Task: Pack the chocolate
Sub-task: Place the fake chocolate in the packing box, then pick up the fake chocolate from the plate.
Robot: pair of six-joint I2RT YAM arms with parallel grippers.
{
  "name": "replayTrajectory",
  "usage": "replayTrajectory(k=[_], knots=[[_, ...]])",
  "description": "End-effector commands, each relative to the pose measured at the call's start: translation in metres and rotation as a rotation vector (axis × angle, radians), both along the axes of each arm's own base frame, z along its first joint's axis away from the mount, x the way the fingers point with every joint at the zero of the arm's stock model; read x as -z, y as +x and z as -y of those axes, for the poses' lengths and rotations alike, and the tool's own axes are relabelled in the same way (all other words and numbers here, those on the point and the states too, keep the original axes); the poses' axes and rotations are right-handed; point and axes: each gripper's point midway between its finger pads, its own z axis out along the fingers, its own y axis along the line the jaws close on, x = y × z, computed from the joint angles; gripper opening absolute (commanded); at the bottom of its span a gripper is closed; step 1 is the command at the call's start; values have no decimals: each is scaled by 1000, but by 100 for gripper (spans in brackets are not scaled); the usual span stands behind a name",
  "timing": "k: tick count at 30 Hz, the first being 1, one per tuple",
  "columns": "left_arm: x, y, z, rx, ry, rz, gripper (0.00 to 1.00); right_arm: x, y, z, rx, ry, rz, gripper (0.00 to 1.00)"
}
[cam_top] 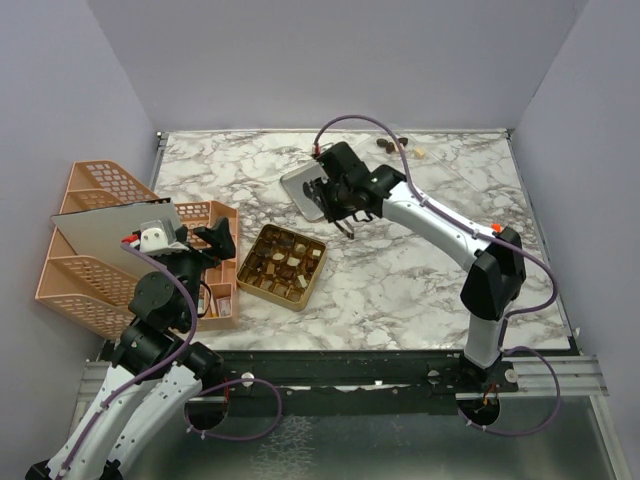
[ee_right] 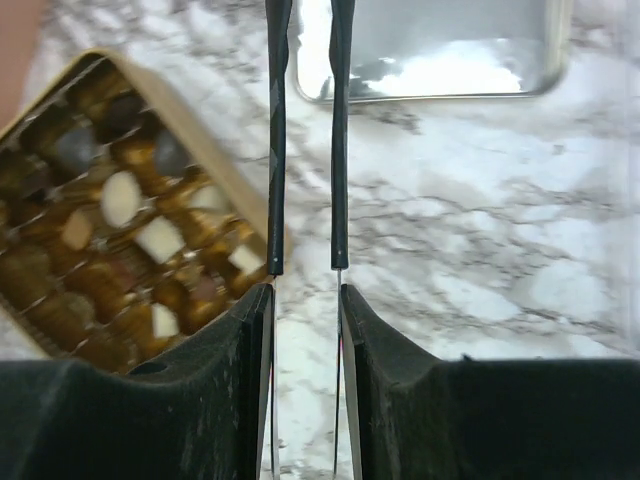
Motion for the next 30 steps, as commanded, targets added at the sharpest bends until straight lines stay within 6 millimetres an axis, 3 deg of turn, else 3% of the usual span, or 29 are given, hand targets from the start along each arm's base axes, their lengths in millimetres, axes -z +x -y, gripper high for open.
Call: replayTrajectory(k=[1, 8, 19, 24, 30], knots=[[-1, 0, 0, 5, -2, 14, 99, -25, 33, 48, 107, -76, 95, 34], [1, 2, 2, 8, 2, 8, 99, -31, 85, 109, 242, -101, 110, 34], [1, 1, 2, 11, 2, 8, 99, 19, 150, 219, 454, -160, -12, 35], [1, 1, 3, 14, 3, 8, 99, 29, 174, 255, 521, -123, -27, 37], [0, 1, 2, 12, 2, 10, 99, 45, 192, 275, 550, -100, -56, 37]])
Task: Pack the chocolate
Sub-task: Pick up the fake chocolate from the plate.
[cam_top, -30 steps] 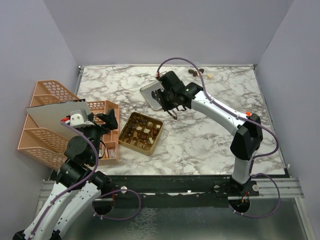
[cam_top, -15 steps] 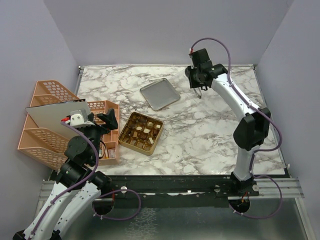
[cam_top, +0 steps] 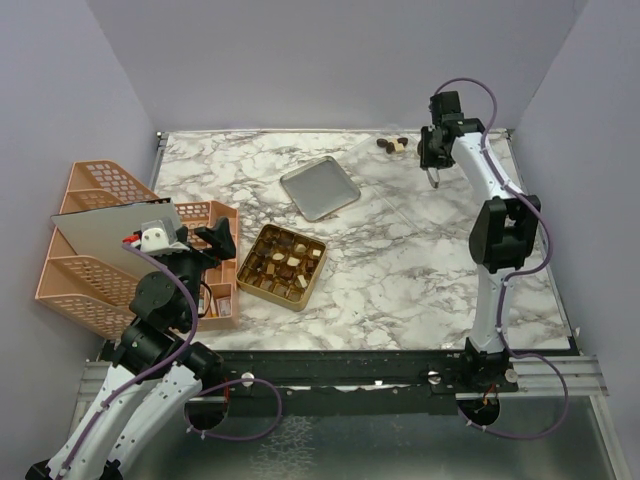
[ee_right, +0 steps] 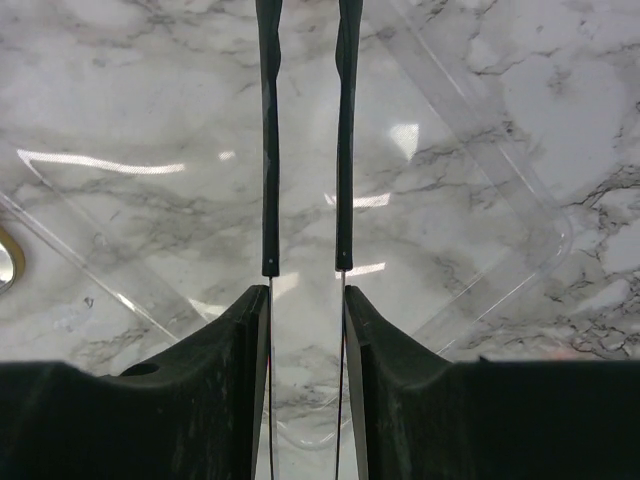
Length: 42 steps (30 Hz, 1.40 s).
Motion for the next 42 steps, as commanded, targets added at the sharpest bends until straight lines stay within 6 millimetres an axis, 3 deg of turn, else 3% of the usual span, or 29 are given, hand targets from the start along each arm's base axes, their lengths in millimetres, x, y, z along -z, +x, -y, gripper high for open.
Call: replayTrajectory(k=[1, 10, 31, 35, 42], knots=[[-2, 1, 1, 8, 0, 14, 99, 6, 12, 3, -19, 28, -7, 37], [-1, 1, 0, 4, 1, 13, 99, 29, 26, 22, 2, -35, -36, 37], [2, 4, 2, 2, 10, 2, 99, 52, 46, 25, -16, -73, -43, 39], [2, 5, 1, -6, 14, 0, 99, 51, 48, 23, -21, -64, -37, 35], [3, 5, 2, -1, 16, -1, 99, 40, 47, 24, -48, -78, -28, 16]])
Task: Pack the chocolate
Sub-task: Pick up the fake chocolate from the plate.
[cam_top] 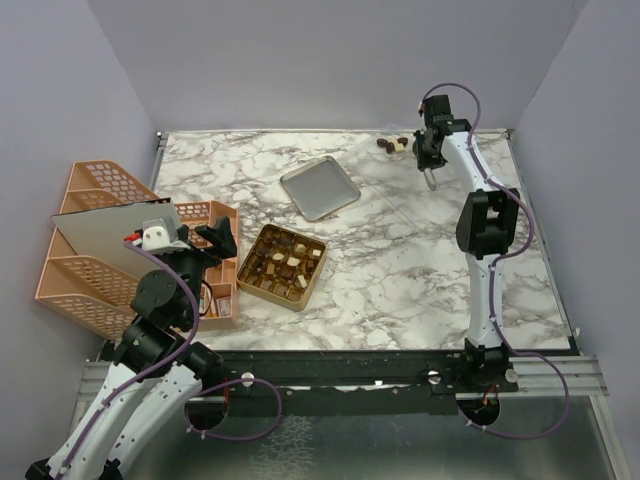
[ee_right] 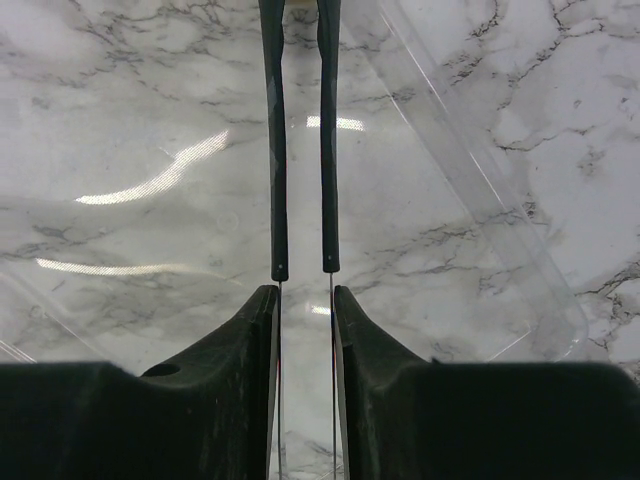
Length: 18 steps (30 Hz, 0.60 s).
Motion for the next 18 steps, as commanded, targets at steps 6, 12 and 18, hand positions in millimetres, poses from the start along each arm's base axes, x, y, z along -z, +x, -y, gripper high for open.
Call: replayTrajectory(k=[6, 12, 18], knots=[[3, 3, 1, 0, 14, -2, 99, -23, -5, 3, 1, 7, 34, 15], [2, 2, 2, 4, 11, 0, 99, -37, -23, -6, 23, 80, 39, 14], [2, 3, 2, 6, 12, 0, 99, -60, -46, -23, -6, 184, 67, 14]])
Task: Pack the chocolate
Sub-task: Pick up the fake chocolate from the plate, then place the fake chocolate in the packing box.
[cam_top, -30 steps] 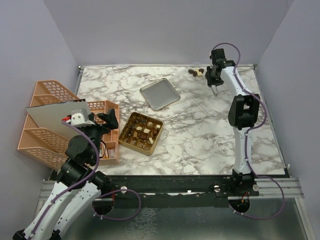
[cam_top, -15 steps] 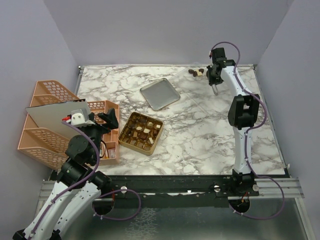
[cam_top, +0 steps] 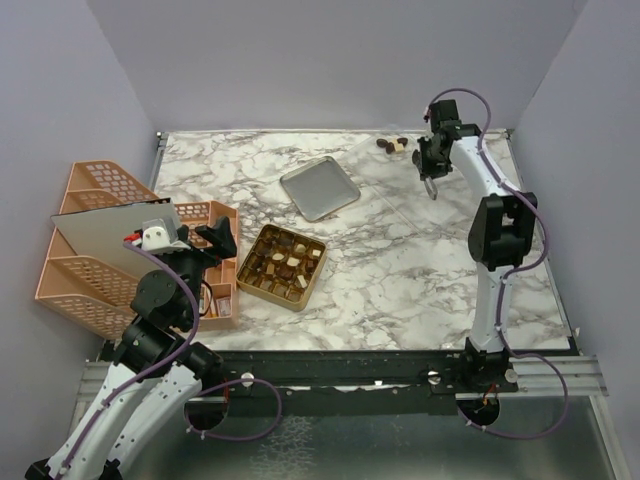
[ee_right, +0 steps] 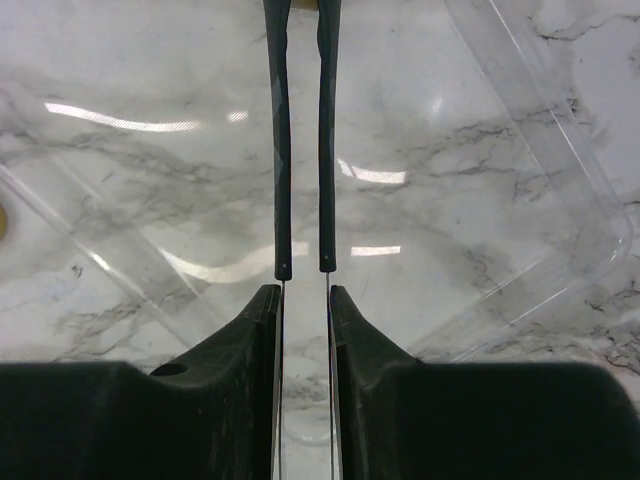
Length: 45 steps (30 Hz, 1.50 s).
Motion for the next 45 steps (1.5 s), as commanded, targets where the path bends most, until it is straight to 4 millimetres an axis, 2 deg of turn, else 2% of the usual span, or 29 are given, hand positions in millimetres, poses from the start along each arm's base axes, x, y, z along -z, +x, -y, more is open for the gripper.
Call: replayTrajectory(k=[1, 9, 15, 17, 24, 31, 38, 45], knots=[[2, 2, 2, 6, 12, 0, 99, -51, -6, -18, -17, 128, 114, 14], [2, 2, 0, -3, 13, 0, 99, -77, -49, -59, -113, 230, 136, 14], [2, 3, 0, -4, 14, -2, 99, -95, -85, -105, -219, 277, 153, 14], [3, 3, 1, -3, 15, -4, 99, -97, -102, -131, -283, 286, 140, 14], [4, 4, 0, -5, 17, -8, 99, -91, -160, -194, -448, 279, 71, 15], [4, 5, 0, -6, 19, -11, 99, -89, -222, -237, -587, 300, 17, 15], [4, 5, 1, -5, 21, -13, 99, -80, -274, -258, -695, 346, -60, 15], [4, 5, 0, -11, 21, -13, 99, -67, -326, -261, -809, 330, -150, 15]])
